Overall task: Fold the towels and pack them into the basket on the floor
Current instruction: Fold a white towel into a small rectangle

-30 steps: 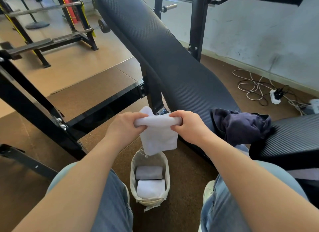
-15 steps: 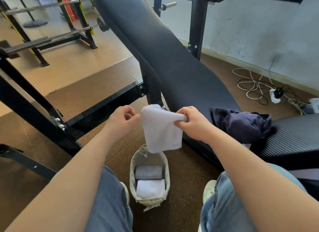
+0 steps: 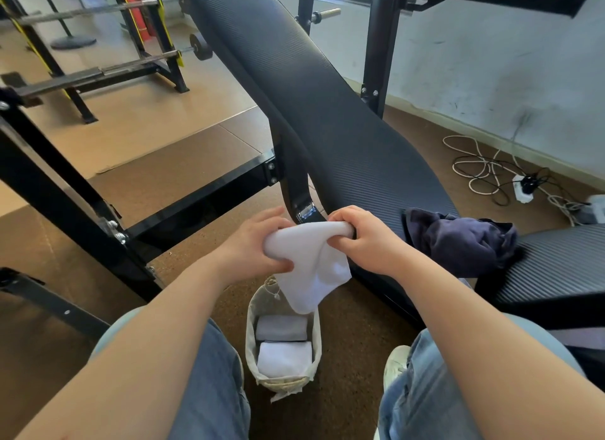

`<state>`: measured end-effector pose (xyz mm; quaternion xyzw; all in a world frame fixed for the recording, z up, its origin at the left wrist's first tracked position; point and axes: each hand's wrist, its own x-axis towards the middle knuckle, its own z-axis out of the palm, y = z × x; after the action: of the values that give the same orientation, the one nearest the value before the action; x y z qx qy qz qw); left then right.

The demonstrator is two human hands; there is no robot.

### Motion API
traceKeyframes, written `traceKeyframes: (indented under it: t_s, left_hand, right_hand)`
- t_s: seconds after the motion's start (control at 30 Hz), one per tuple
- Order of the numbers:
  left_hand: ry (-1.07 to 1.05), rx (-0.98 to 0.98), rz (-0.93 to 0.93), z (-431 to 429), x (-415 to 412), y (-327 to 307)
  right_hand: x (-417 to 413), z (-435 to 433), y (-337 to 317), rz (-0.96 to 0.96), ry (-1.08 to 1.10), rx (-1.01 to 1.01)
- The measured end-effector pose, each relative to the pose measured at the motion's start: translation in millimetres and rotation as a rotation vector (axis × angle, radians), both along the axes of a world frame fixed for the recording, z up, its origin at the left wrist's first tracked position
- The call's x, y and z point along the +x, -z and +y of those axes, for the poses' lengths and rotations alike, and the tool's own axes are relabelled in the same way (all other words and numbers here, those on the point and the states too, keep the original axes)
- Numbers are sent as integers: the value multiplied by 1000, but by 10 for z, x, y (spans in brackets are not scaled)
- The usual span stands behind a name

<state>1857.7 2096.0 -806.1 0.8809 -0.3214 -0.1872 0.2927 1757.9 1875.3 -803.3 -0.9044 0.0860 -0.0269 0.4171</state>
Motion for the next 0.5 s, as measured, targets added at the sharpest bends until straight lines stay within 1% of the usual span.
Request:
traceKeyframes:
  t_s: [0.07,0.2,0.27,0.4,0.5]
  left_hand:
    - [-52,-34,-42,0,7,5]
    - [-191,-147,50,12,13,-43]
    - [-237,-193,107,-13,-4,-80]
    - [-303,-306,170,-60,-24,-114]
    - [-338,-353,189,-67,-21,-97]
  right_hand:
    - [-13,-15,10,24,1,24]
    - [-11,-61,17,6,67,59]
    - [-5,-65,-4,-25,123,152]
    - [2,-5,-63,-39,242,421]
    - [5,3,-78,60,206,529]
